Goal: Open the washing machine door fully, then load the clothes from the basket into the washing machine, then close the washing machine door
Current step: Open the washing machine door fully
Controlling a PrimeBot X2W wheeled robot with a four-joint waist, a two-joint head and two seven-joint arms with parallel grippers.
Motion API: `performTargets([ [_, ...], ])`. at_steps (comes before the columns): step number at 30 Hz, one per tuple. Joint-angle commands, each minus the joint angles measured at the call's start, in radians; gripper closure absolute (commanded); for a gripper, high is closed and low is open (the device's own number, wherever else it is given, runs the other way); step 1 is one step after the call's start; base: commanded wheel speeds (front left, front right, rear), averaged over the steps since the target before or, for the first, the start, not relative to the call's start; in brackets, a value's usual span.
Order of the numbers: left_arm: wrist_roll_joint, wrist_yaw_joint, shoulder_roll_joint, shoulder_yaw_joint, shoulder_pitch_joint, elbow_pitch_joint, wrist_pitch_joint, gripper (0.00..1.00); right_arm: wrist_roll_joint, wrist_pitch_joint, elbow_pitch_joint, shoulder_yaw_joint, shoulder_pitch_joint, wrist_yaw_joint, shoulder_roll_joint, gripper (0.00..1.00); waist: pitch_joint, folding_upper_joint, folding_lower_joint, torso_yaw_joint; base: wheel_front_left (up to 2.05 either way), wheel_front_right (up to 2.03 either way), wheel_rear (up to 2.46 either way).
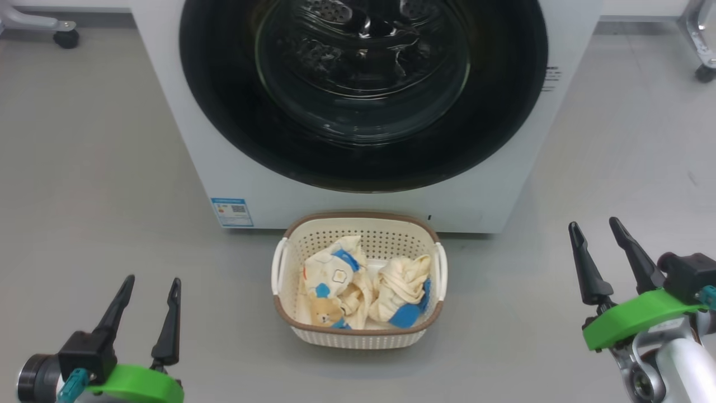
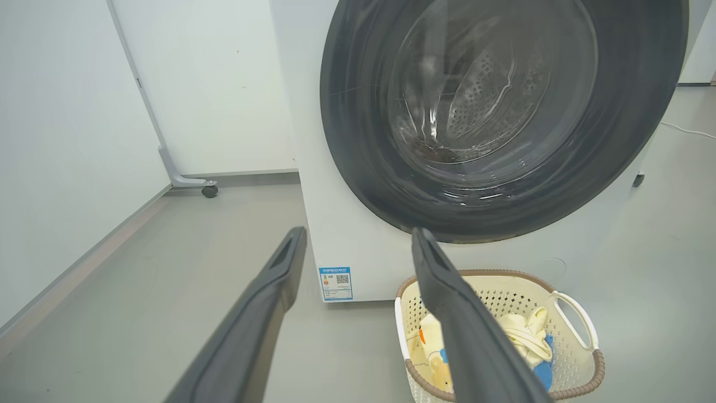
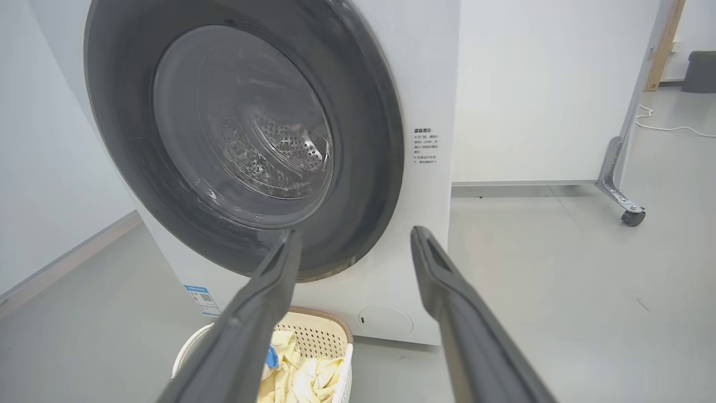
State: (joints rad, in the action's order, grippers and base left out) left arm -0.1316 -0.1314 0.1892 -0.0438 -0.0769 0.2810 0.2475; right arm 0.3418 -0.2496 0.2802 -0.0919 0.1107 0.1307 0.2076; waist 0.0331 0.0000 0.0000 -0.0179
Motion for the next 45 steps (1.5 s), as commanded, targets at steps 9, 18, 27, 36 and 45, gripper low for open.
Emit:
performTargets([
  [9,0.016,0.001,0.016,0.039,-0.054,-0.033,0.014,0.00,-0.010,-0.012,-0.036,-0.013,0.034,0.000,0.012,0.00,0.001,0.0000,0.0000,0.000,1.23,1.23,-2.46],
  [18,-0.027,0.001,0.009,0.033,-0.051,-0.056,0.014,0.00,-0.011,-0.012,-0.039,-0.004,0.029,0.000,0.010,0.00,0.003,0.0000,0.0000,0.002,1.19,1.19,-2.39],
  [27,-0.039,0.001,0.020,0.024,-0.048,-0.053,0.014,0.00,-0.015,-0.012,-0.038,0.002,0.028,0.000,0.011,0.00,0.004,0.0000,0.0000,0.004,0.66,0.66,-1.31],
  [36,-0.045,0.001,0.012,0.016,-0.046,-0.049,0.014,0.00,-0.010,-0.012,-0.035,0.009,0.036,0.000,0.005,0.00,0.007,0.0000,0.0000,0.006,0.06,0.06,-0.13],
  [45,-0.048,0.001,-0.012,0.012,-0.041,-0.047,0.014,0.00,0.181,-0.012,-0.034,0.022,0.094,0.000,-0.029,1.00,0.013,0.0000,0.0000,0.007,0.00,0.00,0.00],
])
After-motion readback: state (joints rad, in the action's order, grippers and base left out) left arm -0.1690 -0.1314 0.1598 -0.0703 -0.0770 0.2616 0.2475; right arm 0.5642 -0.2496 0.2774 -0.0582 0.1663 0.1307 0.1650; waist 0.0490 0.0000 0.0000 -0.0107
